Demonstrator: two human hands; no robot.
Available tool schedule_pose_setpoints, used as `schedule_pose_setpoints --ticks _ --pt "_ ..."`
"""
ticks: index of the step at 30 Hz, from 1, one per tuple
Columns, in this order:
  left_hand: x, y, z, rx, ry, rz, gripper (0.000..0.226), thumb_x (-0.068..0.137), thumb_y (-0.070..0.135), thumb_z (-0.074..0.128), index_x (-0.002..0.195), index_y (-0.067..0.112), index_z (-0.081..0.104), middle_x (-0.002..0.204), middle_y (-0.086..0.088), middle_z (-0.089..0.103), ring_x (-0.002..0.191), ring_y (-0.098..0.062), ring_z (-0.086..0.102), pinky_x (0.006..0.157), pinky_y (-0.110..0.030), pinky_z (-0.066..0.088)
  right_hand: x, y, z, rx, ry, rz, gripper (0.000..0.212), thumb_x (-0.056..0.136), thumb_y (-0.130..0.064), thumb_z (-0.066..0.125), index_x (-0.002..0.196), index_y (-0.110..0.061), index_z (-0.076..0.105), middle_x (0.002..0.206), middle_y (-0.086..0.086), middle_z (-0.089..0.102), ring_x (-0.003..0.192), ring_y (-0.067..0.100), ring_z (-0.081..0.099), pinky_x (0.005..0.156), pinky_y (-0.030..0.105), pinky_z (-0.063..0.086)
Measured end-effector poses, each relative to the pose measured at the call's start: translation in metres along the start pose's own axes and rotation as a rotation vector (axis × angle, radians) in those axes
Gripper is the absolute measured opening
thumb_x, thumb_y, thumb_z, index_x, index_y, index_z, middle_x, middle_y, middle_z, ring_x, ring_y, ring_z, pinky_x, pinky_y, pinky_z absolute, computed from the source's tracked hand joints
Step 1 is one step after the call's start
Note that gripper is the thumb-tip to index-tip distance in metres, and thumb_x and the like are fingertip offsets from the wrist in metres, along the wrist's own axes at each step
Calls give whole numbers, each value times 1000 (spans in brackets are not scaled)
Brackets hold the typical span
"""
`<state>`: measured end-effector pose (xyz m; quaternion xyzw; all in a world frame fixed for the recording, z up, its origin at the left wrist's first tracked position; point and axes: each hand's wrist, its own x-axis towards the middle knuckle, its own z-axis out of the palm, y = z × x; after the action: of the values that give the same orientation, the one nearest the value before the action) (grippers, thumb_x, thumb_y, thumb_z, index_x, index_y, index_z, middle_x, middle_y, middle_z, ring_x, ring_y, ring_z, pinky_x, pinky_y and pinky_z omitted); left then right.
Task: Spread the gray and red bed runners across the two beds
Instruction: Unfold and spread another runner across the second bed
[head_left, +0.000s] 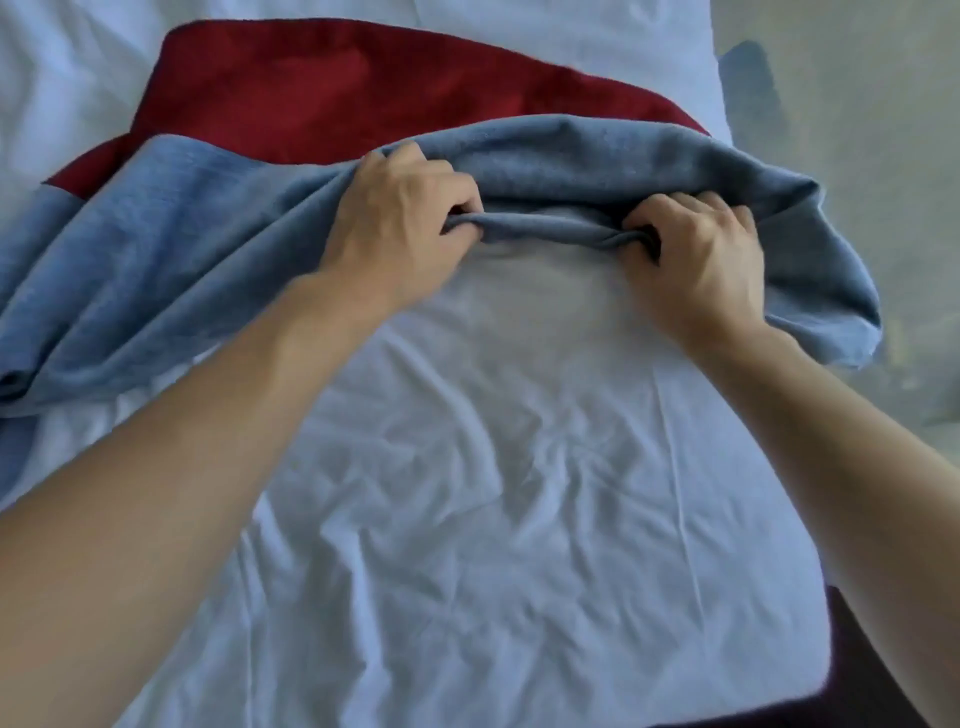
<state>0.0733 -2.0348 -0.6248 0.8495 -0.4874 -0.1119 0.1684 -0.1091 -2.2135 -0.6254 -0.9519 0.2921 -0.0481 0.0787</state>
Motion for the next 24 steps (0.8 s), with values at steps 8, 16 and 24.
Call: schedule_pose_setpoints --ticks 8,16,24 --pt "12 28 -38 -279 -553 -76 10 80 35 70 71 38 71 66 18 66 69 -4 64 60 -22 43 -19 28 -51 6 -362 -27 21 86 -18 60 98 -19 77 93 12 73 88 34 64 76 42 52" --pt "-5 54 13 154 106 -116 11 86 10 56 92 18 61 95 -7 64 87 -33 57 75 -40 34 -78 4 -30 60 62 -235 8 85 -14 62 90 -15 68 82 3 64 78 27 57 71 45 44" --pt "-43 87 48 235 -11 131 42 78 49 59 106 18 61 108 -3 59 98 -27 53 80 -39 37 -75 26 5 -86 -22 -29 34 83 -28 64 114 -14 64 111 8 62 107 33 54 85 46 41"
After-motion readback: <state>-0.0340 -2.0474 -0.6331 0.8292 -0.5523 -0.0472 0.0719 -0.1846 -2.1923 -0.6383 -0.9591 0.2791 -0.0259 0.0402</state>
